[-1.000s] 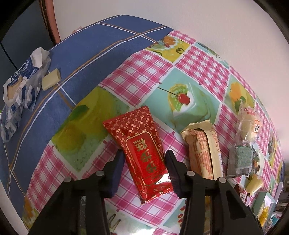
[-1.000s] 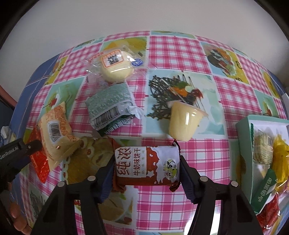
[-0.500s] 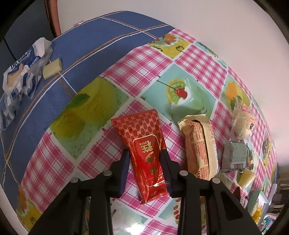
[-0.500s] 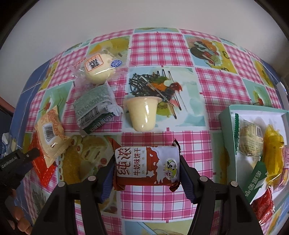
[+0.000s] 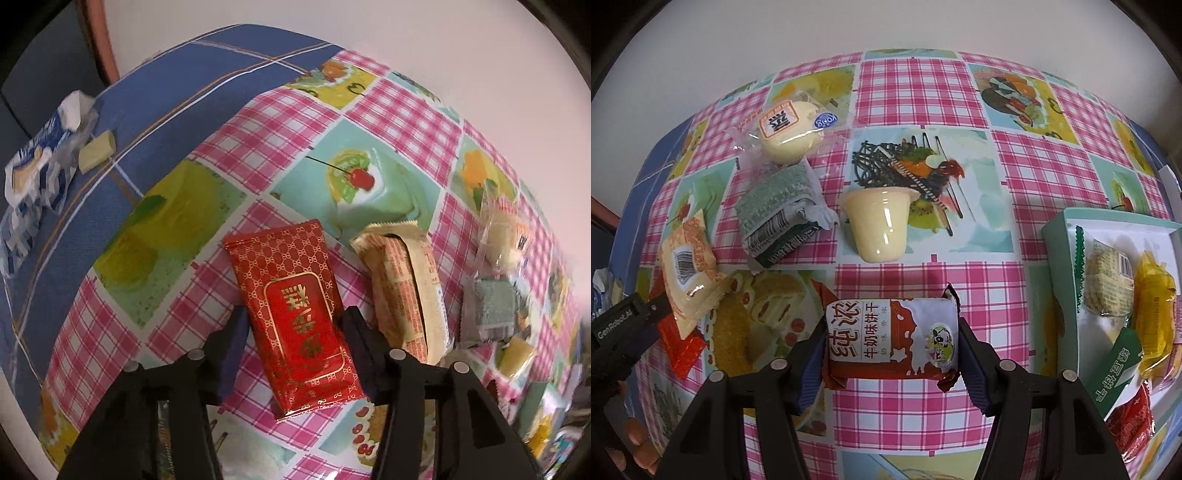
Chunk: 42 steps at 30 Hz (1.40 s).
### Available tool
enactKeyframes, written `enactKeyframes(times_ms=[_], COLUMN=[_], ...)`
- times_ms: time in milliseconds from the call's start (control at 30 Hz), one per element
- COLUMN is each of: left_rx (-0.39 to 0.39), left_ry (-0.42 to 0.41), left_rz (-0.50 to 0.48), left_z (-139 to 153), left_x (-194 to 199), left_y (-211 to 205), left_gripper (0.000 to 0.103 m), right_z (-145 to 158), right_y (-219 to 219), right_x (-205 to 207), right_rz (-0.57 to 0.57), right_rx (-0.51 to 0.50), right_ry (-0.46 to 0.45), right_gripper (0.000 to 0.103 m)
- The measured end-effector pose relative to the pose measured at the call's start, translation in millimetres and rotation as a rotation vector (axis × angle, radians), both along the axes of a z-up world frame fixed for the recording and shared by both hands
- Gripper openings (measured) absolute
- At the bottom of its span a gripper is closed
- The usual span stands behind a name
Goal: Organize snacks
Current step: 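Grasp the red-white milk biscuit bag with the right gripper while the left grasps the red packet, then carry the milk biscuit bag into the tray with the right gripper while the left drops the red packet there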
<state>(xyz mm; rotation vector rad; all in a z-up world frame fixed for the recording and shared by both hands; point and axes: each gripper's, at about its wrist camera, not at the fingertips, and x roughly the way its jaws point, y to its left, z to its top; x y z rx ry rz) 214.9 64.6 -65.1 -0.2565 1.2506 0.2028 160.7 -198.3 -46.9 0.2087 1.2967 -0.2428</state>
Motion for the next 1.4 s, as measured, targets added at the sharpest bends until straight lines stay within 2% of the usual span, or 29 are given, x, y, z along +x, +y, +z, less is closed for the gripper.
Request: enactKeyframes(times_ms=[200,300,467,533,600,967,1200,1400], left_rx=[0.104,0.129,0.135,0.126,0.131,0.072,0.073,0.059], left_ry=[0.017,0.013,0.012,0.011,0.009,0.016,-0.042,-0.105], left_rz=[-0.052,-0.059,-0.066,-0.063,-0.059,0.014,0.017,-0.027], left_z=[-5.1,-5.8,-4.1,-4.1,-2.1,6.5,35.4,65.1], left_x=[3.9,5.7,6.5,6.4,4.8,-22.4,-42.4,-64.7], left_y=[-20.2,-26.0,-27.4,-27.2,-28.0,-17.2,-20.8,-41.1], left_gripper=[0.061,0.061,0.060,0.053,0.052,0.050,0.050,0.050], right_z=[-3.3,-4.2,-7.3,-10.2,-11.1,-0.2,27.5,49.6], right_y=[10.2,13.2,18.6,20.7,23.1,18.8,-3.8,-25.5], right_x=[0.6,0.4,0.2,0.2,0.5,-12.0,-25.2,-45.9], right_rz=[0.017,0.020,0.035,0.038,0.044,0.038,-0.018,-0.061], right_rx=[-0.035,-0.044,-0.072,-0.082,-0.092,-0.085,-0.026,-0.004], right_ry=[-0.003,-0.005,0.003,0.003,0.004,-0.006,-0.047,-0.080], right_gripper=[0.066,0.066,0.066,0.066,0.066,0.064,0.064,0.064])
